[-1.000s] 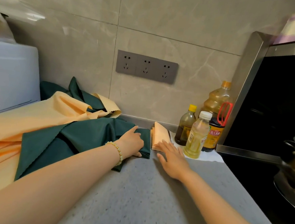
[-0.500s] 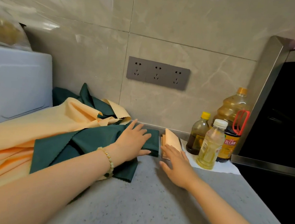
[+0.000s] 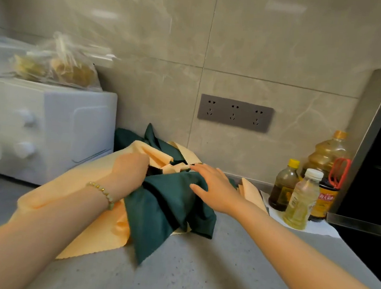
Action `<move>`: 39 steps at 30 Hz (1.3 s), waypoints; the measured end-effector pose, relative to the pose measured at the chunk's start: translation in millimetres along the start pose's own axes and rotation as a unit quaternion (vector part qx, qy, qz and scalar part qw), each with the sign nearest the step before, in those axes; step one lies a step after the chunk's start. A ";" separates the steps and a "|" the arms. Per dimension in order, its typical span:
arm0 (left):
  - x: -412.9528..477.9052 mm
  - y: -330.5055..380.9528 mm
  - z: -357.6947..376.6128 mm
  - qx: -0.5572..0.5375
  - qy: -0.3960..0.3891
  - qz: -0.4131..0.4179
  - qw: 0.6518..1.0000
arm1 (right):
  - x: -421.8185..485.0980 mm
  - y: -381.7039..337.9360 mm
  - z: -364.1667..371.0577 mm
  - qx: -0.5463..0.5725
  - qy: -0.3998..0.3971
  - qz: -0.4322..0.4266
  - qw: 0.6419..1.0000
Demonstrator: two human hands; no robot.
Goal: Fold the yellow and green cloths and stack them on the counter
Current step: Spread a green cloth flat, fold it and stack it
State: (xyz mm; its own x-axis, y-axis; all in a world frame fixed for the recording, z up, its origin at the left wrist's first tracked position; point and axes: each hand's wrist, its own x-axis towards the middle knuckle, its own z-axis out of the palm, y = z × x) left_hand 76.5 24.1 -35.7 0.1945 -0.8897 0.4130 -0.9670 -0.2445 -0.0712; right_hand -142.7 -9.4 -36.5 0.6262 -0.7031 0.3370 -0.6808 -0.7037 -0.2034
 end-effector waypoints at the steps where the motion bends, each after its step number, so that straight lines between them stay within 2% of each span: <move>1: 2.0 -0.7 -9.9 -0.054 0.042 -0.007 0.998 | 4.0 -5.9 -4.5 0.006 0.003 -0.001 1.000; 3: 10.2 -1.1 -38.2 -0.150 0.123 -0.004 0.981 | 16.7 -17.5 -17.8 0.034 0.011 0.012 0.999; 6: 22.7 5.6 -82.2 -0.282 0.171 0.097 0.939 | 40.0 -36.7 -46.3 0.133 0.054 0.037 0.989; 8: 25.8 12.5 -107.7 -0.376 0.183 0.154 0.895 | 52.3 -47.3 -69.6 0.178 0.065 0.045 0.981; 10: 25.3 16.5 -130.6 -0.460 0.207 0.175 0.846 | 56.1 -54.1 -93.6 0.199 0.032 0.050 0.978; 12: 23.5 18.8 -151.8 -0.537 0.199 0.185 0.799 | 51.2 -58.5 -113.4 0.213 -0.026 0.058 0.975; 13: 23.0 18.2 -160.7 -0.571 0.183 0.181 0.779 | 47.8 -59.4 -121.7 0.216 -0.031 0.056 0.974; 14: 21.5 16.8 -168.5 -0.601 0.167 0.173 0.762 | 43.8 -60.4 -129.3 0.224 -0.014 0.054 0.973; 16: 19.4 13.2 -178.8 -0.641 0.147 0.143 0.740 | 36.6 -60.4 -143.5 0.262 0.079 0.063 0.960; 18: 19.2 12.5 -182.2 -0.636 0.134 0.102 0.753 | 28.8 -60.6 -156.8 0.294 0.152 0.089 0.940; 21: 15.3 19.4 -181.5 -0.584 0.114 0.048 0.803 | 5.3 -67.0 -172.0 0.261 0.128 0.062 0.955; 23: 11.4 26.1 -177.8 -0.558 0.103 0.053 0.822 | -17.6 -72.1 -177.9 0.230 0.066 0.036 0.970; 25: -1.2 36.6 -174.5 -0.530 0.071 0.081 0.841 | -44.4 -74.3 -181.8 0.165 -0.064 0.059 0.982; 26: -10.2 42.3 -172.0 -0.511 0.050 0.102 0.852 | -57.6 -72.5 -181.2 0.141 -0.131 0.087 0.977; 28: -27.3 52.9 -167.2 -0.483 0.011 0.155 0.862 | -79.3 -64.1 -178.9 0.162 -0.210 0.132 0.955; 32: -49.8 62.2 -157.2 -0.475 -0.112 0.224 0.844 | -121.6 -36.5 -177.5 0.359 -0.205 0.163 0.896; 34: -49.3 63.6 -148.1 -0.402 -0.168 0.272 0.858 | -137.3 -24.5 -179.9 0.427 -0.210 0.168 0.863; 36: -44.3 66.6 -137.8 -0.280 -0.209 0.298 0.888 | -148.6 -15.5 -182.9 0.462 -0.230 0.168 0.840; 38: -38.2 68.1 -131.3 -0.180 -0.282 0.273 0.902 | -156.4 -4.3 -185.8 0.478 -0.245 0.160 0.828; 39: -35.2 66.4 -129.9 -0.155 -0.329 0.251 0.897 | -159.5 0.4 -187.1 0.481 -0.243 0.159 0.827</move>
State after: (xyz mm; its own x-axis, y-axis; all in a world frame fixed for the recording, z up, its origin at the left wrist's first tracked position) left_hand -16.0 89.3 63.1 -0.3217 -0.9177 -0.2330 -0.9393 0.2784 0.2005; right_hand -314.0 121.5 81.6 0.7120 -0.6617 -0.2349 -0.3683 -0.0671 -0.9273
